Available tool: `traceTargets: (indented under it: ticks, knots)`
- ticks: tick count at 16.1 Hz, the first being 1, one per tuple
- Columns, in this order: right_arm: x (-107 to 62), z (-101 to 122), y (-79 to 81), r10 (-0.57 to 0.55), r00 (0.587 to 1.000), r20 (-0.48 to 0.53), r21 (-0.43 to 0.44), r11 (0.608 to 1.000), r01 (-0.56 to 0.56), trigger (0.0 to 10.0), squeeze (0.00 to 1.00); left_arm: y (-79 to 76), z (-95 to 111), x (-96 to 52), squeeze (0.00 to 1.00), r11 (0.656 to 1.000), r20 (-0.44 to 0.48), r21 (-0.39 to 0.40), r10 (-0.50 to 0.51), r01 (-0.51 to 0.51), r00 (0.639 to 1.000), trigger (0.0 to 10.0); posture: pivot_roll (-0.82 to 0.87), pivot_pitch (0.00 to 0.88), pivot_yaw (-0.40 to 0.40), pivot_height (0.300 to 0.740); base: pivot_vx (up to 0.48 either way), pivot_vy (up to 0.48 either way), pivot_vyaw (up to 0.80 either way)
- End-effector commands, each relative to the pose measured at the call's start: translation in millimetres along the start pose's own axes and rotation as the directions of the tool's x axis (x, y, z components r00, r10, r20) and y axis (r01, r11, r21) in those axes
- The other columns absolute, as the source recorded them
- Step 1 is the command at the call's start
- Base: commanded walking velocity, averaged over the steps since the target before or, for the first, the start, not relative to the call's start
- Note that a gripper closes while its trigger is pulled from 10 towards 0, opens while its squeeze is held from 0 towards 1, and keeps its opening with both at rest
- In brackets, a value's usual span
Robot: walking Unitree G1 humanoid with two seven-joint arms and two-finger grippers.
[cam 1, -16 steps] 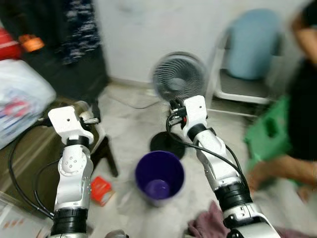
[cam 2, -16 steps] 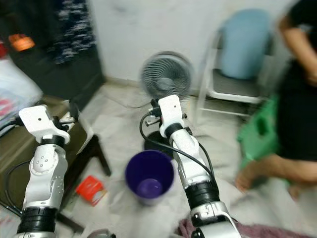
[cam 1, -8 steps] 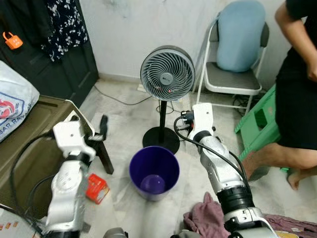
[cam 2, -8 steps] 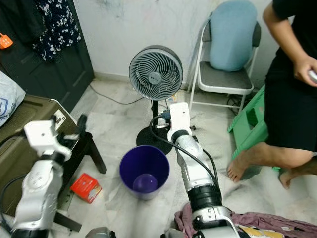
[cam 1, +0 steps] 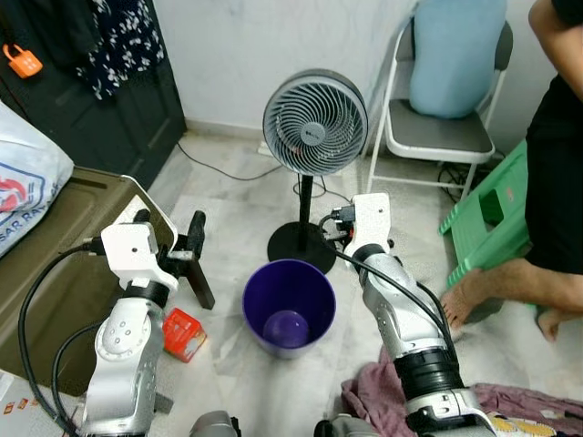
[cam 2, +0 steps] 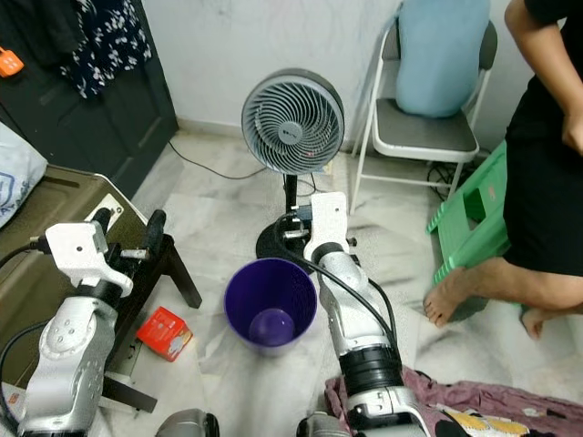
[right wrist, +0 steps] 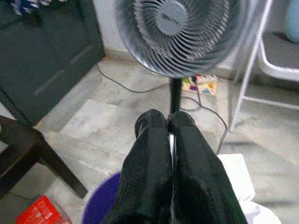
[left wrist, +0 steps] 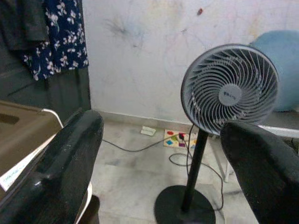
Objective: Clean up the room
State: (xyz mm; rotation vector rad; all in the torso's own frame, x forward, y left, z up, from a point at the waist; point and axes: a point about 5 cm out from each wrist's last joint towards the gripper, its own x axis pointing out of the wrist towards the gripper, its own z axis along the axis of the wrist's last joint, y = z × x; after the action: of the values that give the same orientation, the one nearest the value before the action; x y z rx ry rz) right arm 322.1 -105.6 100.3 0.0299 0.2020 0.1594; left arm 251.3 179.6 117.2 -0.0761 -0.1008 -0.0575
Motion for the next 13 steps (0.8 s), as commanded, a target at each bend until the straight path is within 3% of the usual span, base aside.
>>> traceTargets:
  ticks: [1,4,8,13]
  knots:
    - [-2.2,0,-5.1,-0.03,1.0,-0.003,0.017,0.999,0.03,10.0,0.0,3.4,0,-3.9,0.0,1.0,-0.016,0.006,0.0,0.0,1.0,10.0,0.08,0.136,0.033,0.74,0.0,0.0,0.0]
    - [-4.4,-2,-4.0,-0.029,1.0,0.002,0.005,1.0,0.029,10.0,0.0,7.7,1,-6.4,0.0,1.0,-0.03,0.018,0.007,-0.007,1.0,10.0,0.08,0.144,0.04,0.74,0.0,0.0,0.18]
    - [-5.1,3,-0.5,-0.018,1.0,0.019,-0.007,1.0,0.018,10.0,0.0,2.1,4,-4.8,0.0,1.0,-0.027,0.021,-0.007,0.008,1.0,10.0,0.08,0.152,0.039,0.74,0.0,0.0,0.8]
    - [-5.6,3,4.4,0.002,1.0,0.019,-0.004,1.0,-0.002,10.0,0.0,3.9,6,-7.4,0.0,0.999,-0.02,0.037,-0.005,0.006,1.0,10.0,0.09,0.149,0.03,0.74,0.0,0.0,0.0]
